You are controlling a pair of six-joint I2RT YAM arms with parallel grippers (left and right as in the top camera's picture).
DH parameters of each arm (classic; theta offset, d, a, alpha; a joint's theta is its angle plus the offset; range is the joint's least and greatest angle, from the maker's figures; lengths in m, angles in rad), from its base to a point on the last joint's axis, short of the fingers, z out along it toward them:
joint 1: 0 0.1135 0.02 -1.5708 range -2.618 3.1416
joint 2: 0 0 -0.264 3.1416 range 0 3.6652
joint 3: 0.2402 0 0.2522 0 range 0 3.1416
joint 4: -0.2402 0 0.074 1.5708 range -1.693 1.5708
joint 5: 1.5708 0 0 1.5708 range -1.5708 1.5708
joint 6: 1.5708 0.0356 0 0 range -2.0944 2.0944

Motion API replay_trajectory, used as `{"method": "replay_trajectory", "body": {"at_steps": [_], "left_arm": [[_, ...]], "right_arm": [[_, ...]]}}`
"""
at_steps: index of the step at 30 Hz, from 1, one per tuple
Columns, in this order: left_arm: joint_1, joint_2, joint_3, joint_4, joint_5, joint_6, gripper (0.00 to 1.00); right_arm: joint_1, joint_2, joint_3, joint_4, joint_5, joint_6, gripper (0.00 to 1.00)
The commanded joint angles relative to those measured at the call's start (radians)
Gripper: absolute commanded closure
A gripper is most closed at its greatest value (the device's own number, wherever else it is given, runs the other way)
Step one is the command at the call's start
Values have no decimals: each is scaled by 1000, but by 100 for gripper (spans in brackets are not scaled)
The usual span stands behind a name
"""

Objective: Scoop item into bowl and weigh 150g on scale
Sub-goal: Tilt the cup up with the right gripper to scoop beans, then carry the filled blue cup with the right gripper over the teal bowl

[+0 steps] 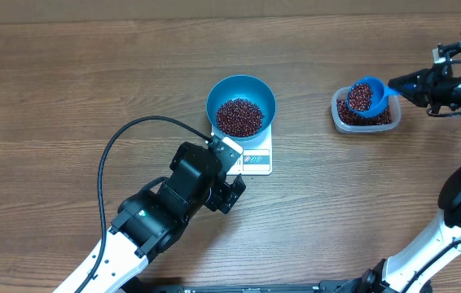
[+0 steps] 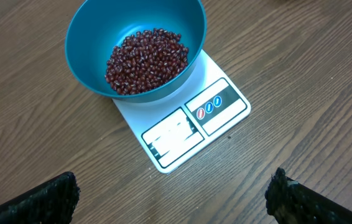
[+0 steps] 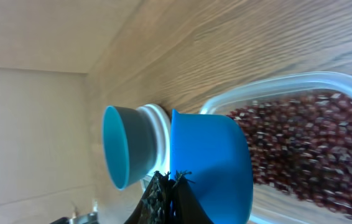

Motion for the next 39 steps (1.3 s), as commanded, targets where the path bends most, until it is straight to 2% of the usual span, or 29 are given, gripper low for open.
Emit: {"method": "replay_trajectory", "body": {"at_steps": [1, 21, 31, 39], "left_arm": [[2, 5, -5, 3, -12, -13, 0], [2, 5, -5, 3, -13, -13, 0], [2, 5, -5, 3, -12, -13, 0], [2, 5, -5, 3, -13, -13, 1]], "right_arm": [[3, -13, -2, -11, -113, -6, 96], [86, -188, 16, -29, -149, -3, 96], [163, -210, 19, -24, -149, -2, 96], [270, -210, 19, 90, -135, 120, 96]]}}
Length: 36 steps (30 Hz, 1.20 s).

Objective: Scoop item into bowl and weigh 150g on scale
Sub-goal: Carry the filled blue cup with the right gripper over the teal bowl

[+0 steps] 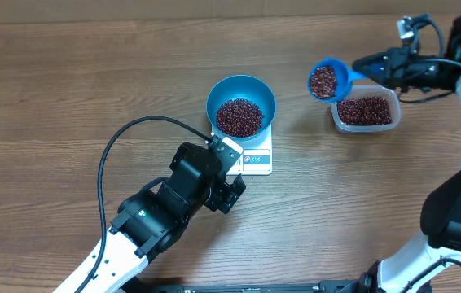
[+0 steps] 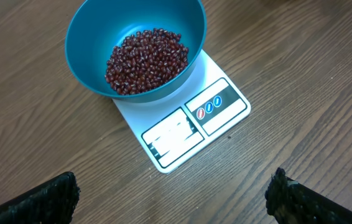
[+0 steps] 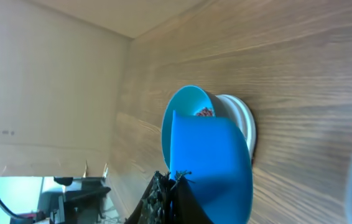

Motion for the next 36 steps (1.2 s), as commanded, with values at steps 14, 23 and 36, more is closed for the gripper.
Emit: {"method": "replay_trajectory", "body": {"at_steps": [14, 23, 36], "left_arm": [[2, 5, -5, 3, -12, -13, 1], [2, 5, -5, 3, -12, -13, 1], [2, 5, -5, 3, -13, -13, 0]], "right_arm": [[294, -34, 21, 272, 185, 261, 96], [444, -34, 21, 307, 388, 256, 96], [598, -35, 21, 321, 708, 252, 96]]}}
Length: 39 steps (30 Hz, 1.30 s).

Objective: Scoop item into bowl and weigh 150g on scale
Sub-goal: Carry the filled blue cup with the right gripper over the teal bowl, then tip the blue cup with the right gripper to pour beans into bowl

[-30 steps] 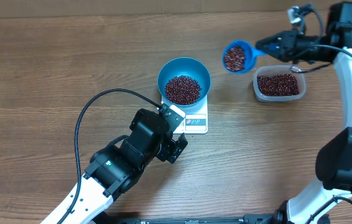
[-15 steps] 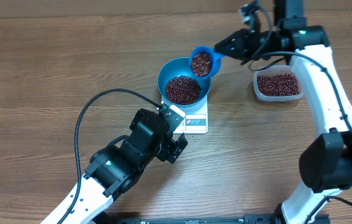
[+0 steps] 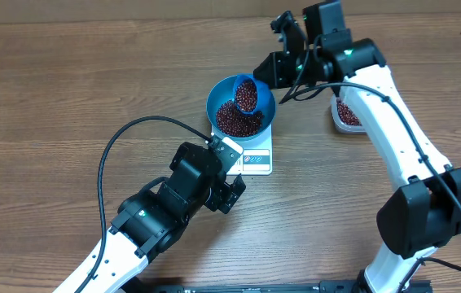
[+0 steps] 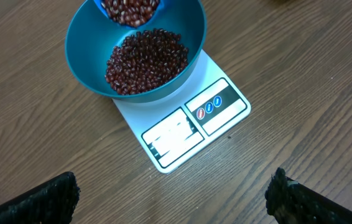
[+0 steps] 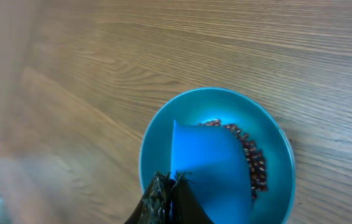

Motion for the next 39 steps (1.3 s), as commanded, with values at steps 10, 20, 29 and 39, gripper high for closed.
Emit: {"method": "replay_trajectory", "body": {"at_steps": [10, 20, 29, 39], "left_arm": [[2, 5, -5, 3, -12, -13, 0], [2, 4, -5, 3, -12, -13, 1], [2, 5, -5, 3, -12, -13, 0], [2, 5, -5, 3, -12, -13, 0]], "right_arm": [[80, -35, 21, 8, 209, -26, 96], [124, -35, 21, 4, 304, -26, 96], [173, -47, 21, 1, 443, -26, 96], [216, -71, 27, -1, 549, -26, 96]]}}
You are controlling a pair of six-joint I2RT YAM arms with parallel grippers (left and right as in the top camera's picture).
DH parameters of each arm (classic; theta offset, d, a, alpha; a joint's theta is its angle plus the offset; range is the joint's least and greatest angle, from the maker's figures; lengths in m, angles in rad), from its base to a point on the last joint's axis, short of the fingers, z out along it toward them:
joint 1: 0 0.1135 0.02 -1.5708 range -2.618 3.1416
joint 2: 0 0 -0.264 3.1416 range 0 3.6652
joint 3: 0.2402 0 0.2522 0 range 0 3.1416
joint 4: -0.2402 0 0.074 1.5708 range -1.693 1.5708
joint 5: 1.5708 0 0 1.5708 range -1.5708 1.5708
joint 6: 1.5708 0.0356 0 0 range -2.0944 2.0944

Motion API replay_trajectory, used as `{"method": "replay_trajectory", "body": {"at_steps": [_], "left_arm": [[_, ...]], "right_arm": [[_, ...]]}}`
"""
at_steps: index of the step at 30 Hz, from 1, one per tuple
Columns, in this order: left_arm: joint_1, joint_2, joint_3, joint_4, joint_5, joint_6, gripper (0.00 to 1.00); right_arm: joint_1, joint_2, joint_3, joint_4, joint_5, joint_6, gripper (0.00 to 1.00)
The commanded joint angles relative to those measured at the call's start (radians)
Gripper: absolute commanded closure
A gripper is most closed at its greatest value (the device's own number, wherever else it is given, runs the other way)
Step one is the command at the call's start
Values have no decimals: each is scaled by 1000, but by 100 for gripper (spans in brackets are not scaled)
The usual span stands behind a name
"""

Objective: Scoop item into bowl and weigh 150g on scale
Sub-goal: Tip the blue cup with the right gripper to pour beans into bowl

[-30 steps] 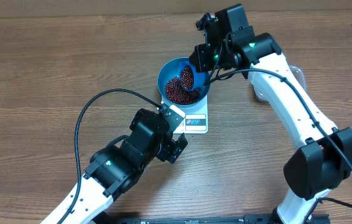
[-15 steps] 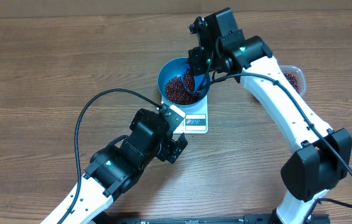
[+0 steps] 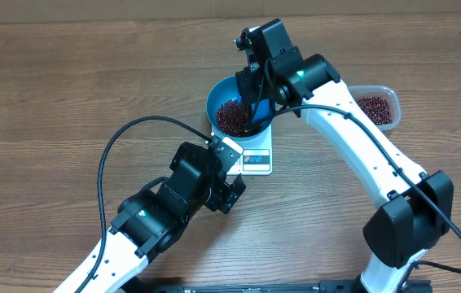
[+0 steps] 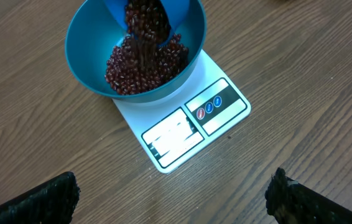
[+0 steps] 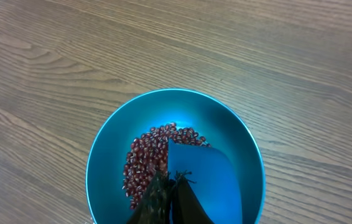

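Note:
A blue bowl stands on the white scale and holds a heap of red beans. My right gripper is shut on the handle of a blue scoop. The scoop is tipped steeply inside the bowl, and beans are sliding out of it onto the heap. My left gripper stands open over the table just in front of the scale, with nothing between its fingers.
A clear tub of red beans sits to the right of the scale. The right arm reaches from the near right across to the bowl. A black cable loops over the table left of the scale.
The scoop was level and full over the bowl's far side. Now it is tipped down into the bowl and beans are running out. The left arm has not moved.
My right gripper held the full scoop over the bean tub. Then the scoop was left of the tub, between it and the bowl, then over the bowl. Now it is tipped and emptying onto the heap. My left gripper stayed open by the scale throughout.

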Motion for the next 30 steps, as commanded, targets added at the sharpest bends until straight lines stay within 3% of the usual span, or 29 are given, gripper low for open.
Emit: {"method": "replay_trajectory", "body": {"at_steps": [1, 30], "left_arm": [[2, 4, -5, 3, -13, -13, 0], [2, 4, -5, 3, -12, -13, 0]], "right_arm": [[13, -67, 33, -1, 62, -3, 96], [26, -68, 61, -19, 95, -7, 96]]}}
